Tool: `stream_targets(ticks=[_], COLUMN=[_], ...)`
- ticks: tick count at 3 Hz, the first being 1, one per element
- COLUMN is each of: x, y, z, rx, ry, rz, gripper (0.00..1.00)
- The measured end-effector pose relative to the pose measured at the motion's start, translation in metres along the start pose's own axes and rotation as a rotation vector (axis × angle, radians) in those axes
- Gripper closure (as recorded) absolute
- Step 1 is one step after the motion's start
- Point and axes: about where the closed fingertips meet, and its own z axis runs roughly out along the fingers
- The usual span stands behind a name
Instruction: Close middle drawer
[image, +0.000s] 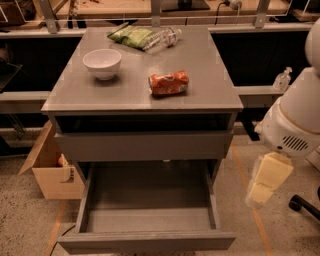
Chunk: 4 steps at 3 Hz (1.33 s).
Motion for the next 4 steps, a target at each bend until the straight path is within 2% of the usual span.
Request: stream_targets(ticks=[1,2,3,4], x=[0.013,0.015,0.021,0.036], y=[0.030,0.032,0.047,0.070], z=[0.070,0.077,0.119,0.182], rx=[-0.098,-0.108,-0.164,-0.232], ry=[0.040,0.042,0.071,0.135], rz=[0.047,0.056,0.080,0.133], gripper=[0.00,0.00,0.00,0.00])
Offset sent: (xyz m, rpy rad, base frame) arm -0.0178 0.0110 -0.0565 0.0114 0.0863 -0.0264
